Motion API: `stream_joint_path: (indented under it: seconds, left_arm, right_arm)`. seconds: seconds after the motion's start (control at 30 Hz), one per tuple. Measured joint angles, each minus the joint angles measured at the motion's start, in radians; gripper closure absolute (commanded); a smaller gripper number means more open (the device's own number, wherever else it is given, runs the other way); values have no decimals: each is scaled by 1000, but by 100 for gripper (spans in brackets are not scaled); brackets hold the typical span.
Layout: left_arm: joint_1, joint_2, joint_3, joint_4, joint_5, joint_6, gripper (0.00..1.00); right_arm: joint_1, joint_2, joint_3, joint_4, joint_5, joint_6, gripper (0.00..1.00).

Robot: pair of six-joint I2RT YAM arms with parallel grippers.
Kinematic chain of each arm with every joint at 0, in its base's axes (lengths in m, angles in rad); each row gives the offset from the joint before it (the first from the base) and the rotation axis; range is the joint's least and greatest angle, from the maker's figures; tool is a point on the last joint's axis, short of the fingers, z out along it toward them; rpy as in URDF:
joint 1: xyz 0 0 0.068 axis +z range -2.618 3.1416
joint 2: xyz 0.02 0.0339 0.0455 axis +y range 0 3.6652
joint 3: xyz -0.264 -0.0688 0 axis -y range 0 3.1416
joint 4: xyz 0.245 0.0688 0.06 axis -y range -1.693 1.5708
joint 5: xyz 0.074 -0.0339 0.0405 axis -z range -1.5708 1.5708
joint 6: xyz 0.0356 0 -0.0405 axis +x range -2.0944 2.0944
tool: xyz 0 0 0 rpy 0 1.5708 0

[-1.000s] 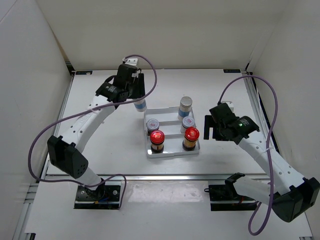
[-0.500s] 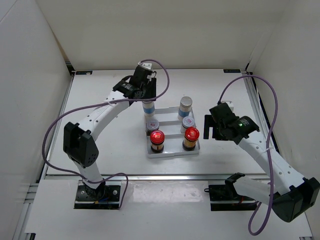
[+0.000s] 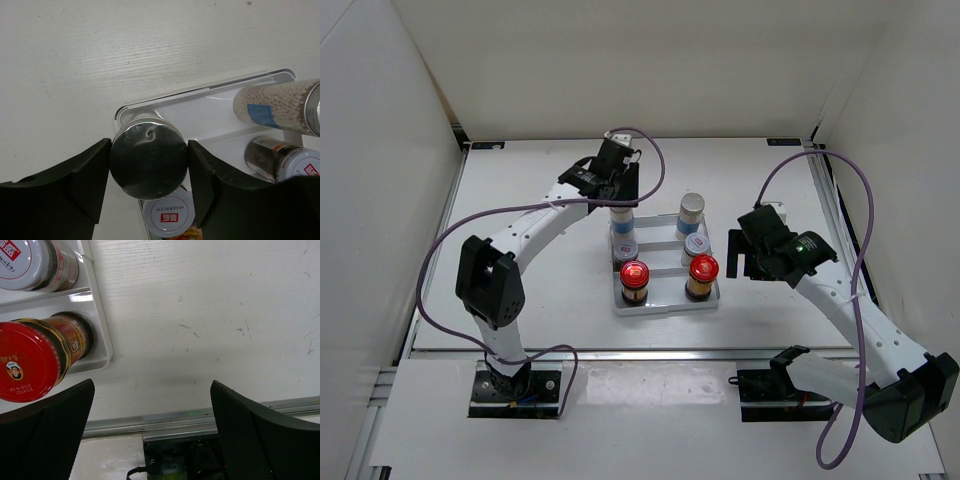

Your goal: Organize the condiment bottles

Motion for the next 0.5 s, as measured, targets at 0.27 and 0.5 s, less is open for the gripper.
stream_joint_path:
  seconds: [0.27, 0.5]
  left_arm:
    - [-18, 10, -45, 3, 0, -12, 42]
    - [-27, 10, -45, 16, -5, -14, 0]
  right_arm:
    - [0, 0, 0, 0, 0, -2, 0]
    - [0, 0, 0, 0, 0, -12, 0]
